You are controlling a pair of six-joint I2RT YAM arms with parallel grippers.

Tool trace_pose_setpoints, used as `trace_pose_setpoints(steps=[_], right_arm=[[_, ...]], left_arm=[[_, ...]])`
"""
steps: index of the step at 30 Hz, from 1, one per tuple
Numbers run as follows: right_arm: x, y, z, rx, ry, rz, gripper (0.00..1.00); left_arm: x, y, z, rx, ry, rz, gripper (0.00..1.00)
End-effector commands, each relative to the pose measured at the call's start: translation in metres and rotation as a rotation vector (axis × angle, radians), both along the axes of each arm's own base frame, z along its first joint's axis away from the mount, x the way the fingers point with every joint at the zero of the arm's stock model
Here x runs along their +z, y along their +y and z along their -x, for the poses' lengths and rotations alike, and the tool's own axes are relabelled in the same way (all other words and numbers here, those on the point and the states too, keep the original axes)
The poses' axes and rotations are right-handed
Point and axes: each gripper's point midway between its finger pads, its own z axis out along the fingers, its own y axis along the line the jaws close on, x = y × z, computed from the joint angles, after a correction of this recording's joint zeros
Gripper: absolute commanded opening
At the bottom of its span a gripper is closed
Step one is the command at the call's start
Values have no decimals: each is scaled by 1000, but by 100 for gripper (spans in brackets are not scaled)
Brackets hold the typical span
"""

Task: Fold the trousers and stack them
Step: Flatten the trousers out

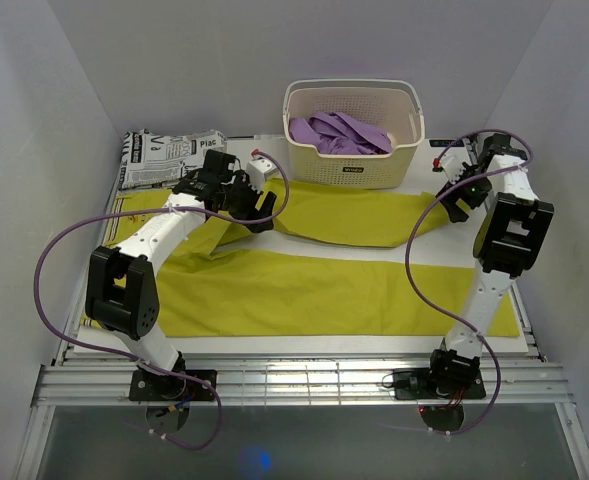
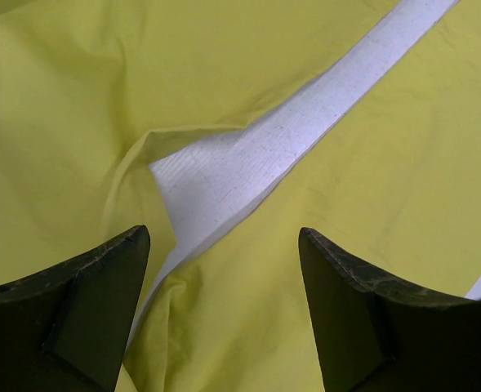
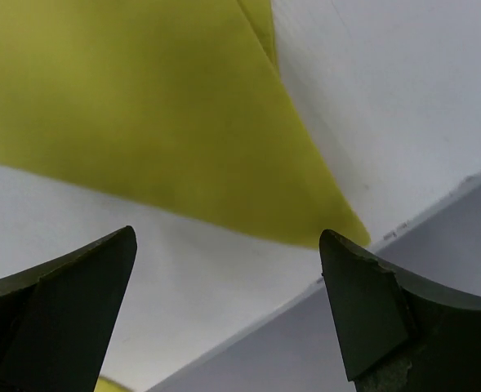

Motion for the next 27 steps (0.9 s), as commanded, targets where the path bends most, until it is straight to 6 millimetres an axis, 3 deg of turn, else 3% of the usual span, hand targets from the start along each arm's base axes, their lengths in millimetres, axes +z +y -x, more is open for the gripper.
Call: trace_pose_setpoints(steps=[1, 6, 9, 10, 11, 12, 13, 14, 15, 17, 18, 20, 21, 23, 24, 25, 27], right_arm=[[0, -6, -33, 33, -73, 22, 98], [-31, -3, -36, 42, -33, 5, 100], [-45, 10, -19, 85, 45, -25, 73], [-46, 13, -15, 97, 58, -32, 55], [-44, 15, -10, 109, 68, -36, 46], [-35, 18, -9, 119, 56, -41, 37], [-27, 18, -7, 128, 50, -40, 17], [-18, 21, 2, 150, 70, -46, 10], [12, 25, 1, 169, 21, -50, 8], [46, 32, 9, 205, -13, -59, 8], [78, 40, 22, 247, -40, -62, 8], [112, 50, 36, 287, -79, -65, 8], [140, 59, 54, 320, -111, -65, 8], [142, 73, 81, 365, -97, -54, 8], [164, 77, 99, 414, -149, 6, 8], [149, 91, 119, 455, -102, -4, 8], [166, 105, 144, 495, -149, 20, 8]], left_arm=[[30, -3, -3, 12, -62, 49, 84], [28, -2, 0, 21, -52, 50, 84], [30, -1, -2, 21, -63, 46, 84], [32, -1, -3, 20, -68, 44, 84], [37, -2, -5, 13, -86, 44, 84], [40, -3, -5, 4, -94, 46, 84], [42, -3, -5, -4, -99, 46, 83], [46, -4, -4, -17, -113, 49, 83], [53, -7, -3, -54, -131, 58, 81], [59, -10, 3, -102, -150, 69, 80], [66, -11, 6, -122, -173, 79, 79], [70, -16, 13, -187, -210, 81, 79], [75, -17, 17, -207, -238, 77, 79], [76, -19, 21, -244, -281, 60, 79], [82, -19, 24, -253, -297, 66, 79], [83, -19, 25, -260, -306, 65, 79], [95, -22, 34, -294, -335, 93, 79]])
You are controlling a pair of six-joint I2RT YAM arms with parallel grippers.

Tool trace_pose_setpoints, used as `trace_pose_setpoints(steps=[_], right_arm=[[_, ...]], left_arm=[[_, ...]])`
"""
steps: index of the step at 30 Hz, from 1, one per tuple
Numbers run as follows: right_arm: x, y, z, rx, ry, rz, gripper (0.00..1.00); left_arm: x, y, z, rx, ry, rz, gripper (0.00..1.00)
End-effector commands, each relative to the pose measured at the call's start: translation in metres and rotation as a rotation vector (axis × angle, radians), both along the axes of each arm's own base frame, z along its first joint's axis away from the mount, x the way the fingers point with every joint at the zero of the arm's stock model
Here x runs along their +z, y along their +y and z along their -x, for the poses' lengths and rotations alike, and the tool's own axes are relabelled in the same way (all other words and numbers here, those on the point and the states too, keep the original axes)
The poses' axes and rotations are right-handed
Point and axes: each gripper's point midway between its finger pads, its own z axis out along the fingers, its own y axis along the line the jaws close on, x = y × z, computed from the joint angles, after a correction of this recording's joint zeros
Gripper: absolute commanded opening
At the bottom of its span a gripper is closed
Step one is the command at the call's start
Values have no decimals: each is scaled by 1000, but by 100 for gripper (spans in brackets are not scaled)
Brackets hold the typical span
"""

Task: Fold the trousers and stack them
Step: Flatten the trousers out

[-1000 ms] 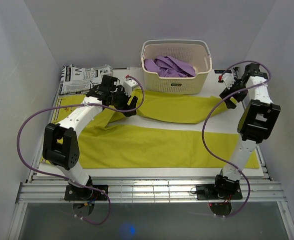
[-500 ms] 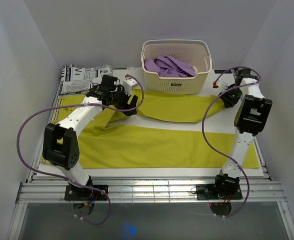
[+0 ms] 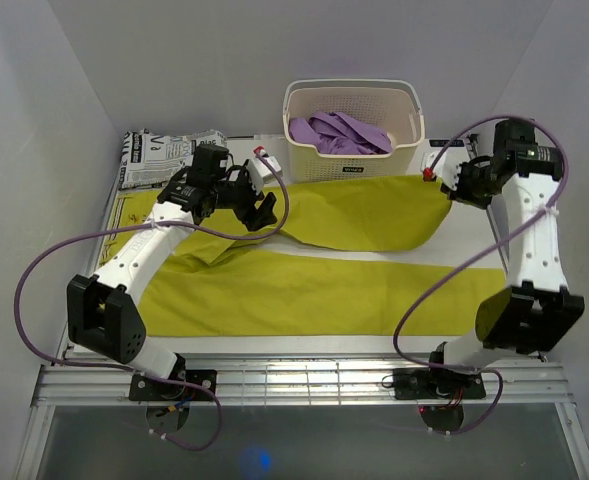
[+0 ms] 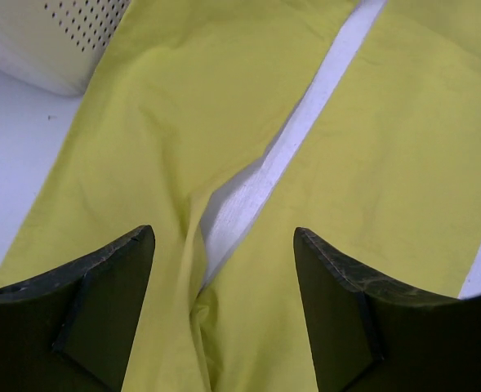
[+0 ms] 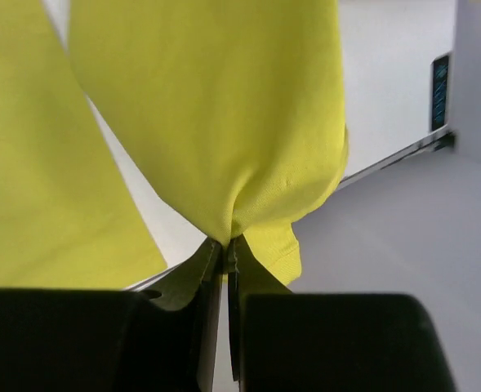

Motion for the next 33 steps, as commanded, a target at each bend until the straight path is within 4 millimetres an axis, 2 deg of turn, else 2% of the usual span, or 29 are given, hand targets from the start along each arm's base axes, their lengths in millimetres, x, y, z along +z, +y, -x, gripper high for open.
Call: trace_pose_setpoints(steps=[1, 2, 3, 5, 7, 8, 9, 11, 12, 13, 14, 15, 17, 18, 20, 21, 22, 23, 24, 26, 27, 29, 31, 32, 33], right_arm=[[1, 44, 64, 176, 56, 1, 8], [-11, 51, 78, 193, 88, -5, 8], [-8, 61, 88, 228, 74, -1, 8], [-26, 65, 97, 245, 122, 3, 8], [-47, 60, 87, 207, 203, 14, 8], [-47, 57, 74, 165, 210, 14, 8], [-65, 55, 61, 139, 284, 13, 8], [-66, 59, 41, 81, 315, -27, 8], [-66, 68, 19, 80, 312, -45, 8], [-66, 79, 11, 85, 315, -44, 8], [-78, 88, 3, 67, 351, -42, 8], [-72, 105, -5, 96, 327, -15, 8], [-72, 126, -11, 109, 320, -9, 8], [-74, 151, -10, 123, 325, -14, 8], [-77, 178, -7, 149, 327, -3, 8], [-81, 204, 1, 193, 329, 19, 14], [-83, 219, 1, 188, 320, 7, 33], [-86, 233, 3, 199, 324, 3, 41], [-84, 257, 12, 240, 329, -22, 55], [-70, 286, 21, 262, 342, -94, 80], [-64, 290, 23, 262, 344, -115, 96], [-50, 292, 27, 247, 341, -151, 97], [-44, 283, 20, 202, 312, -183, 98], [-39, 277, 23, 182, 302, -214, 97], [-35, 264, 15, 129, 283, -244, 97]], left_arm=[[38, -8, 21, -117, -123, 59, 80], [38, -10, 27, -140, -118, 76, 80], [42, -11, 28, -149, -133, 88, 80], [43, -11, 31, -140, -134, 100, 81], [40, -13, 27, -127, -136, 96, 82], [34, -13, 24, -109, -122, 90, 82], [31, -12, 17, -79, -133, 73, 82], [19, -15, 8, -42, -117, 52, 81], [16, -14, -1, 13, -103, 52, 80], [13, -12, -7, 55, -91, 49, 79], [4, -9, -15, 102, -61, 43, 78], [4, -8, -20, 150, -31, 63, 76], [4, 2, -28, 201, 7, 101, 75], [10, 5, -32, 223, 1, 133, 75], [12, 16, -35, 267, 40, 189, 75], [17, 18, -35, 271, 36, 211, 75], [16, 25, -36, 297, 57, 232, 75], [17, 28, -36, 306, 64, 250, 75], [19, 30, -36, 307, 67, 267, 75], [24, 39, -34, 329, 68, 292, 75], [31, 48, -33, 343, 52, 303, 76], [32, 55, -31, 358, 53, 315, 76], [36, 66, -30, 380, 41, 321, 76], [33, 68, -29, 384, 46, 319, 76], [32, 71, -29, 394, 47, 319, 76]])
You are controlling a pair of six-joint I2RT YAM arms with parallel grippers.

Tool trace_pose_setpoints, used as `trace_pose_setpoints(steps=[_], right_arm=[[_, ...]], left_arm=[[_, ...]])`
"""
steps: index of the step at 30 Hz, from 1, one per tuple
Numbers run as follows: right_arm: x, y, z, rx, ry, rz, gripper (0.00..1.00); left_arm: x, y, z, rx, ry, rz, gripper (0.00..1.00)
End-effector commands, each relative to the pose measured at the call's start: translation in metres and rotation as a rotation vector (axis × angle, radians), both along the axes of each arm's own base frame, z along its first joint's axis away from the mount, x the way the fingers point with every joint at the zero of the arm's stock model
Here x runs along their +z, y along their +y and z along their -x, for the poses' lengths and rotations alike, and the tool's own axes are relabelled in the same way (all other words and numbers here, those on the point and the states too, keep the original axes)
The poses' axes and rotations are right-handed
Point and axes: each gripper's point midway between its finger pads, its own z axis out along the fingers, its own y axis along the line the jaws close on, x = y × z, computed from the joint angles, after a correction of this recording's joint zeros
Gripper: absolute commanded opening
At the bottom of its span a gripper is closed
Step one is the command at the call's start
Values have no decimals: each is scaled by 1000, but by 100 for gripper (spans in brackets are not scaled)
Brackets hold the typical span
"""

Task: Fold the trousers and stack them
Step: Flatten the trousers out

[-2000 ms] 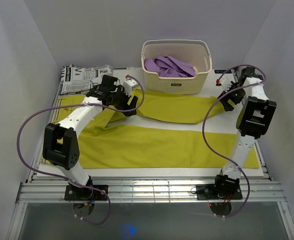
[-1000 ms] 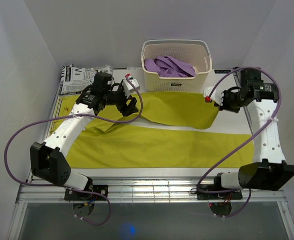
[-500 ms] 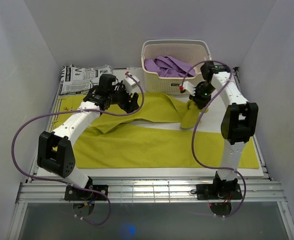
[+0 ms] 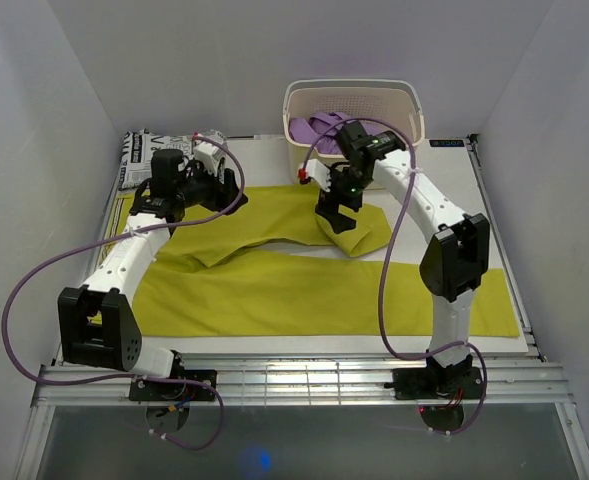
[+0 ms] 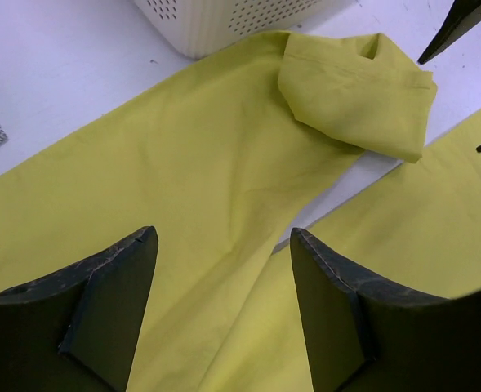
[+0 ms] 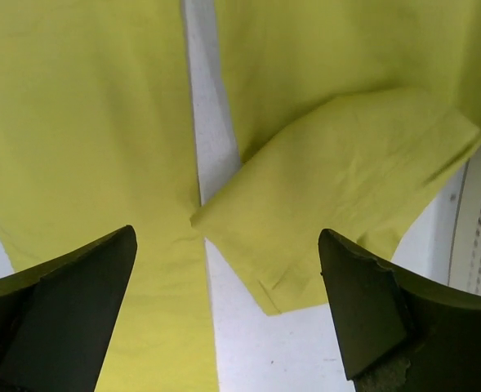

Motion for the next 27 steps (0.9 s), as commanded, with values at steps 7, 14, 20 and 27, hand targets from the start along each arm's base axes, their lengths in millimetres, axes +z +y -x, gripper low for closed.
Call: trace_pose_setpoints(steps=[7, 14, 20, 27], right_arm=[[27, -50, -51, -404, 2, -169, 89], [-17, -44, -85, -564, 162, -219, 85], [-44, -41, -94, -649, 158, -253, 87], [-63, -34, -95, -656, 190, -268, 84]], left_arm=[[16, 2, 11, 10, -18, 77, 77], [15, 3, 13, 8, -13, 72, 77], [14, 3, 16, 5, -14, 72, 77], [10, 4, 16, 16, 1, 71, 78]])
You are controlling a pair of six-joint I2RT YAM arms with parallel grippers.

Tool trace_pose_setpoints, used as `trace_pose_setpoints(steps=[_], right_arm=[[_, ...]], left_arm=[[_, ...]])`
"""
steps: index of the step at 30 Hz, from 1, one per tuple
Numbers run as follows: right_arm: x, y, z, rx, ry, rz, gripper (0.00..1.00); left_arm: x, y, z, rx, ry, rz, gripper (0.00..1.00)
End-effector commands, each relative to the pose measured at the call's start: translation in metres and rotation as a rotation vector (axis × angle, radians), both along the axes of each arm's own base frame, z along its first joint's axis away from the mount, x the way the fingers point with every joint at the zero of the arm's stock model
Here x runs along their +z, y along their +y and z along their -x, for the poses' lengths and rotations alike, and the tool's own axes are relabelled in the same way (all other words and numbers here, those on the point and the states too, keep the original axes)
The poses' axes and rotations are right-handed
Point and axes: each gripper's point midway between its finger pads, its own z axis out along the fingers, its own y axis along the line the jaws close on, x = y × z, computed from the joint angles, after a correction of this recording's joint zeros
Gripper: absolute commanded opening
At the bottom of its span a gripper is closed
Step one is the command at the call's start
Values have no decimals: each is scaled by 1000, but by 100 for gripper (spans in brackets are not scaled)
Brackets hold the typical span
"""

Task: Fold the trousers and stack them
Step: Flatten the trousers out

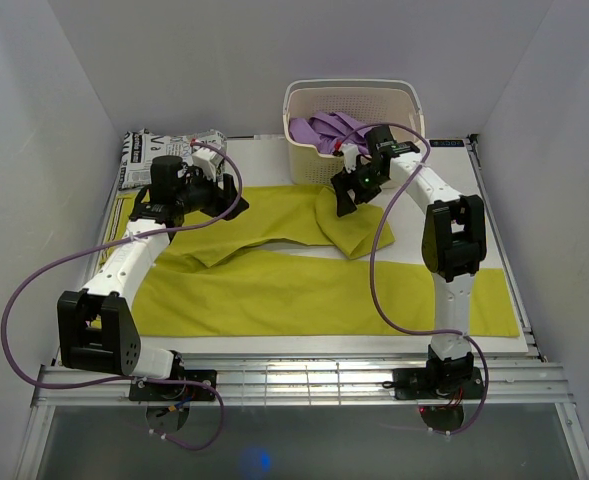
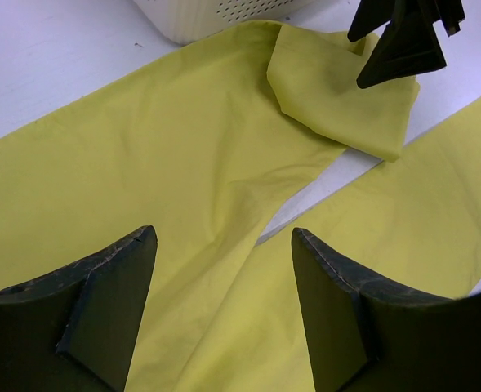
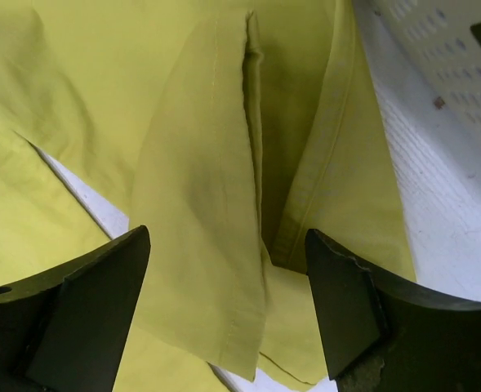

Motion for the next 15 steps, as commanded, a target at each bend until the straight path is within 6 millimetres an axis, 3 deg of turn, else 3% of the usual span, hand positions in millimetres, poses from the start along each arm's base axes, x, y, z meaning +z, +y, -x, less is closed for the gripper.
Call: trace_pose_setpoints(steps=[1, 6, 11, 14, 15], right_arm=[[9, 13, -8, -2, -25, -73, 82], [14, 25, 16, 56, 56, -151, 58], [17, 18, 23, 78, 58, -127, 50], [20, 16, 20, 73, 43, -121, 35], [21, 16, 20, 69, 43, -119, 21]], left_arm=[[14, 1, 5, 0, -32, 11, 78], [3, 15, -7, 79, 9, -28, 78], [1, 31, -19, 152, 50, -27, 77], [10, 33, -19, 157, 30, -26, 77], [12, 33, -18, 155, 26, -26, 77]])
